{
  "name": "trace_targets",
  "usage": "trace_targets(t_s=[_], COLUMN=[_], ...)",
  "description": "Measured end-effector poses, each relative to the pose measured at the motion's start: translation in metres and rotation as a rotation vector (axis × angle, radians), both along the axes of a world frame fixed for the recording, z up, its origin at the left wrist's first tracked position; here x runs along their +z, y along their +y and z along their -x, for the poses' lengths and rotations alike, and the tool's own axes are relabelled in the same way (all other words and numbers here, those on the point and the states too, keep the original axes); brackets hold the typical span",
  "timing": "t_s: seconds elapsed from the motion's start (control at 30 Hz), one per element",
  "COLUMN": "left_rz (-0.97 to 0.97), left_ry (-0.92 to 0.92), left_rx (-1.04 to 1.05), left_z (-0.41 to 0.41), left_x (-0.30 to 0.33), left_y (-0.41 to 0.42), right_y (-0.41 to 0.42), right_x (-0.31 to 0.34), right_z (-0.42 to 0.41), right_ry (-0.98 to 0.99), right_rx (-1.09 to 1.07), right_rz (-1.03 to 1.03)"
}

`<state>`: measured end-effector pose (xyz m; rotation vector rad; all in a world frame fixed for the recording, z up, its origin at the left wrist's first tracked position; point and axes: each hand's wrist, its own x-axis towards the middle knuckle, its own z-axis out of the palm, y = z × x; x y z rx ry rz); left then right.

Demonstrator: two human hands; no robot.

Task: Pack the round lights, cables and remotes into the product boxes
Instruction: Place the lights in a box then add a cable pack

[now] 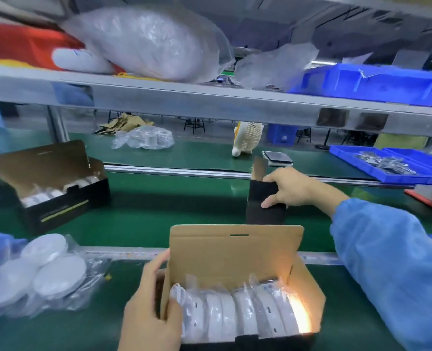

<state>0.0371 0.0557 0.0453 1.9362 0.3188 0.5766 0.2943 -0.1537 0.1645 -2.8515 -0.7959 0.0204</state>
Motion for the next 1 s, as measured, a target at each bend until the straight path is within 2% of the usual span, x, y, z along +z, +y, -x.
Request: trace_targets(t_s=[0.17, 0.23, 0.3, 0.37, 0.4, 0.47, 0.53, 0.63, 0.67, 0.7, 0.73, 0.8, 0.9, 1.0], left_rz=[0.106, 0.076, 0.149, 0.101, 0.095, -0.015, -0.059, -0.174, -0.115, -0.061, -0.01, 0.003, 0.009, 0.043], left_ry=[0.038, 0.07, 0.061, 0.133, 0.156, 0.1, 0.08, 0.028, -0.028, -0.031, 0.012, 0.046, 0.029, 0.031], left_rx=[-0.15, -0.233, -0.351, -0.202, -0.161, -0.27, -0.253, 0.146, 0.088, -0.055, -0.145, -0.168, -0.174, -0.136], left_z=[0.014, 0.012, 0.017, 0.016, 0.012, 0.003, -0.001, 0.003, 0.001, 0.004, 0.01, 0.021, 0.022, 0.017], left_x=[0.008, 0.013, 0.016, 0.016, 0.018, 0.025, 0.022, 0.017, 0.012, 0.012, 0.011, 0.011, 0.009, 0.004], left_y=[-0.079, -0.102, -0.105, -0.096, -0.096, -0.097, -0.102, -0.079, -0.067, -0.055, -0.047, -0.036, -0.044, -0.043], right_y=[0.097, 0.128, 0.158, 0.177, 0.174, 0.137, 0.081, 0.027, 0.01, -0.007, -0.023, -0.045, -0.03, -0.012], right_x=[0.036, 0.042, 0.031, -0.001, -0.017, -0.028, -0.029, -0.036, -0.039, -0.041, -0.04, -0.037, -0.047, -0.043], right_z=[0.06, 0.092, 0.136, 0.177, 0.193, 0.211, 0.224, 0.253, 0.258, 0.256, 0.248, 0.227, 0.2, 0.183], right_ry=[0.019, -0.028, -0.107, -0.128, -0.129, -0.235, -0.296, -0.352, -0.361, -0.384, -0.349, -0.209, -0.081, 0.123], right_rx=[0.238, 0.3, 0.338, 0.388, 0.392, 0.321, 0.25, 0.177, 0.115, 0.035, -0.064, -0.158, -0.022, 0.043], right_rz=[0.284, 0.367, 0.361, 0.218, 0.163, 0.078, -0.001, 0.024, 0.021, 0.034, 0.084, 0.299, 0.589, 0.661])
